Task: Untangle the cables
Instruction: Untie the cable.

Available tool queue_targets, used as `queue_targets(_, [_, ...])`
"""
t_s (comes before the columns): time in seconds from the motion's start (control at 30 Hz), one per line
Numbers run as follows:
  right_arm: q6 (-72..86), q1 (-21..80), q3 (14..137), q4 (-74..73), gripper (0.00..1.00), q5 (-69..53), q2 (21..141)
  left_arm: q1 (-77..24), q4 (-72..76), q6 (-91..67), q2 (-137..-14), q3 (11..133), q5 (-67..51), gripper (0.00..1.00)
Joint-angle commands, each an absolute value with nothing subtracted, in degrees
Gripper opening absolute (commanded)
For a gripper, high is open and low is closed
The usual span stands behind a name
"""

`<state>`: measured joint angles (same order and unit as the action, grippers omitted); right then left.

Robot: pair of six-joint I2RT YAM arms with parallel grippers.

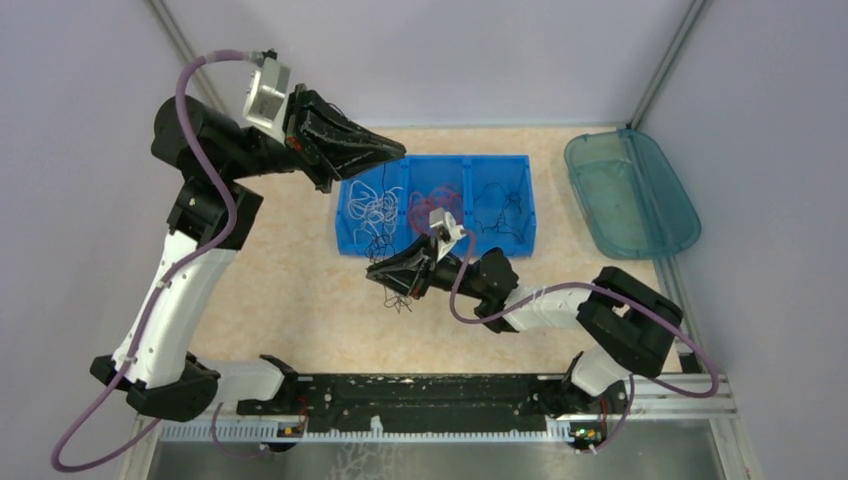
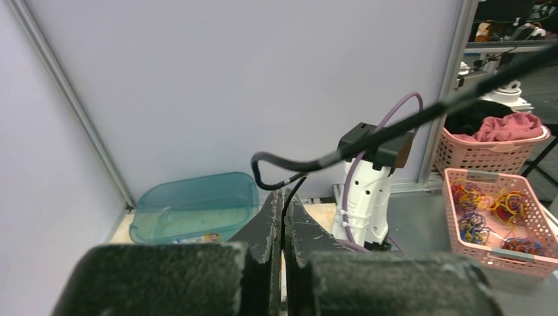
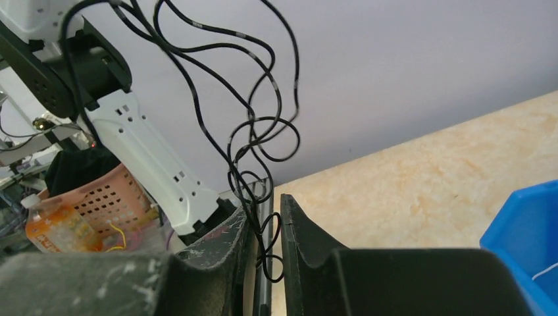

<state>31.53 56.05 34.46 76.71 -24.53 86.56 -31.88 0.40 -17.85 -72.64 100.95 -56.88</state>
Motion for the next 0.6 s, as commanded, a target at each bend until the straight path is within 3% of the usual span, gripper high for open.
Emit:
queue_targets(0.0, [31.4, 57.3, 33.3, 78.2, 0.18, -23.7, 86.7, -32.1, 0.9, -15.3, -74.1, 106.0, -54.7, 0.0])
queue_targets(0.27, [27.7, 58.5, 28.8, 72.5, 0.18, -19.7, 88.7, -32.0, 0.2, -10.0, -77.0, 115.2, -52.0, 0.0])
queue_targets(0.43, [23.1, 60.6, 28.2, 65.7, 0.33, -14.3, 90.3, -32.0, 0.1, -4.7, -77.7, 119.4, -46.8, 0.0])
queue_targets(0.57, [22.5, 61.0, 26.1, 67.7, 0.53, -13.0, 85.9, -32.0, -2.0, -3.0, -76.7, 119.0, -47.2, 0.0])
